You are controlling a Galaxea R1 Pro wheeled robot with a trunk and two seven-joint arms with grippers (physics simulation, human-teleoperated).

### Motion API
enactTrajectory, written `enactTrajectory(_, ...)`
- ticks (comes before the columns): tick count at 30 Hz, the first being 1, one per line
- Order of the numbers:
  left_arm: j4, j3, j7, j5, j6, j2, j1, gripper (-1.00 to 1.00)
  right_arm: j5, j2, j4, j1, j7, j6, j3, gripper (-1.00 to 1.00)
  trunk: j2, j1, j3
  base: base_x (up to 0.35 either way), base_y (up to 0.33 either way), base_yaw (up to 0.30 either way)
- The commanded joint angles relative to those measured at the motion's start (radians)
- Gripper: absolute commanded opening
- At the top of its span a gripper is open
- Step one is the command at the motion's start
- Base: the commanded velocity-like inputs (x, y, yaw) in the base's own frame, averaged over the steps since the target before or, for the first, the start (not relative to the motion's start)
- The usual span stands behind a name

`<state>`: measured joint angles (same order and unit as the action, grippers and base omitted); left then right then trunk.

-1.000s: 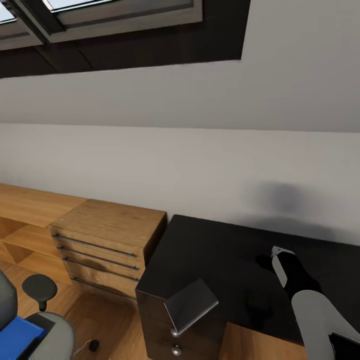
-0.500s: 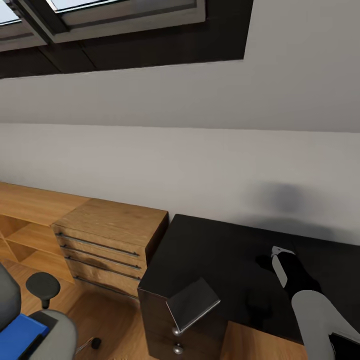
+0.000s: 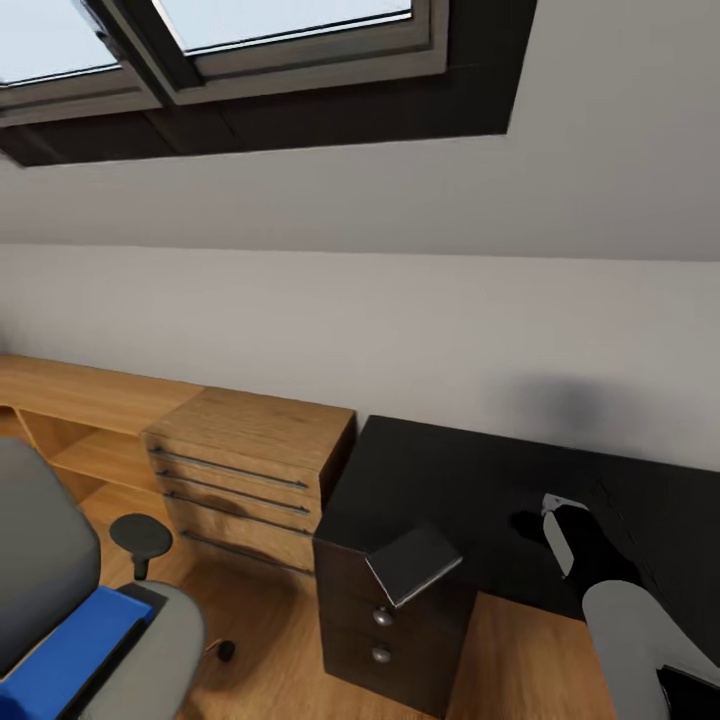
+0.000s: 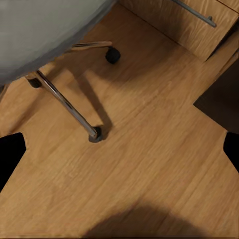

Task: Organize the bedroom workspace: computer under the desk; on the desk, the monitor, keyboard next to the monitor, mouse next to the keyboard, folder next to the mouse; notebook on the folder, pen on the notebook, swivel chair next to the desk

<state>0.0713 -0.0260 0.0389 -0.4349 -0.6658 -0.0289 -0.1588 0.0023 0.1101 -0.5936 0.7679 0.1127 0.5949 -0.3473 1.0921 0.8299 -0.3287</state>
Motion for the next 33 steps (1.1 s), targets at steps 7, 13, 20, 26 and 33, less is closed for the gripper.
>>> enactTrajectory(7,-0.001,-0.004,0.004,-0.001,-0.002,0.001,-0.001,1.00,0.007,-0.027,0.001,0.001,0.004,-0.040,-0.001,1.00,0.001,0.000,-0.001,-0.088,0.070,0.201)
enactTrajectory(13,-0.001,-0.004,0.004,-0.001,-0.002,0.001,-0.001,1.00,0.008,-0.030,0.001,0.001,0.005,-0.055,-0.001,1.00,0.001,0.000,-0.003,-0.009,0.007,0.251)
enactTrajectory(20,-0.001,-0.004,0.004,-0.001,-0.002,0.001,-0.001,1.00,0.009,-0.045,0.001,0.001,0.005,-0.078,-0.001,1.00,0.001,0.000,-0.005,-0.001,0.001,0.256)
enactTrajectory(26,-0.001,-0.004,0.004,-0.001,-0.002,0.001,-0.001,1.00,0.010,-0.056,0.001,0.001,0.006,-0.098,0.000,1.00,0.001,0.000,-0.005,0.000,0.000,0.257)
enactTrajectory(33,-0.001,-0.003,0.004,-0.001,-0.002,0.001,-0.001,1.00,0.014,-0.060,0.002,0.001,0.005,-0.157,0.001,1.00,0.001,0.000,-0.005,0.000,0.000,0.257)
